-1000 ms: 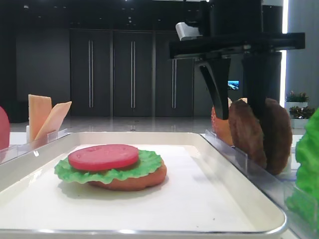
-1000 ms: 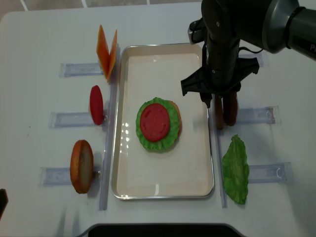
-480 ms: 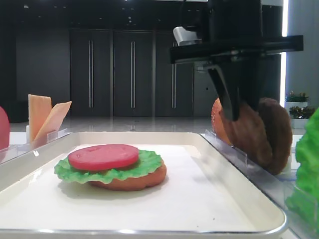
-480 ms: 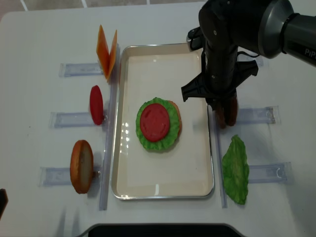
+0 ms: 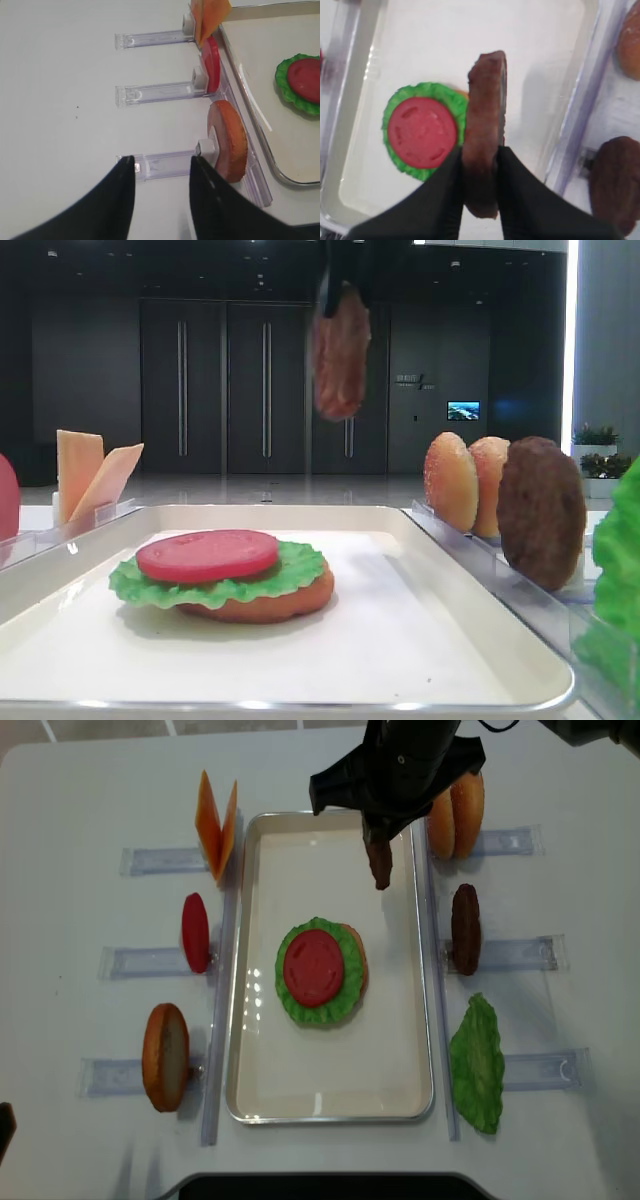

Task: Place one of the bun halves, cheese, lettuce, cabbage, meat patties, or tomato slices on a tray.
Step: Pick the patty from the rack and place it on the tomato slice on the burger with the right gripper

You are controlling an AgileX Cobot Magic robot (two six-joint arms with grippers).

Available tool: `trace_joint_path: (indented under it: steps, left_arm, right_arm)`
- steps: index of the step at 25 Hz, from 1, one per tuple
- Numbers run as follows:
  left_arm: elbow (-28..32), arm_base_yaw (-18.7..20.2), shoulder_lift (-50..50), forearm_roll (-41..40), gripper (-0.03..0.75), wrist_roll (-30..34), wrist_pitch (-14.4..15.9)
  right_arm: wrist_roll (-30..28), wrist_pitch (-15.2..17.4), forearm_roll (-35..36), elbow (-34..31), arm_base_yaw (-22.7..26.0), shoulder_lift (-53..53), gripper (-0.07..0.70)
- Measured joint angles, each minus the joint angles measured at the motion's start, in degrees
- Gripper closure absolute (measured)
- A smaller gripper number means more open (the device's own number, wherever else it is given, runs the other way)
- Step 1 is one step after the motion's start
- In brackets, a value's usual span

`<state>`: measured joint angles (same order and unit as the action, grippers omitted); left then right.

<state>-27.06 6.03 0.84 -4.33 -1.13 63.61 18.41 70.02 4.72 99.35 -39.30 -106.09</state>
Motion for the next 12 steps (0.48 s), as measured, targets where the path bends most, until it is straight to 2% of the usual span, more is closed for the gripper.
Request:
trace_joint_path:
  steps: [7,9,12]
  left_arm:
    - [0.00,0.00,0.00,0.00,0.433,0.00,0.00]
    - [0.00,0.00,0.00,0.00,0.433,0.00,0.00]
    - [0.00,0.00,0.00,0.00,0.433,0.00,0.00]
  right_arm:
    - [-12.02,0.06,19.25,0.00,0.00,-0.33,0.489]
    - [-15.21,-1.13,24.22,-0.31,0.00,-0.33,0.489]
    - [-18.41,-4.99,29.32,-3.12,0.00,-0.33,0.489]
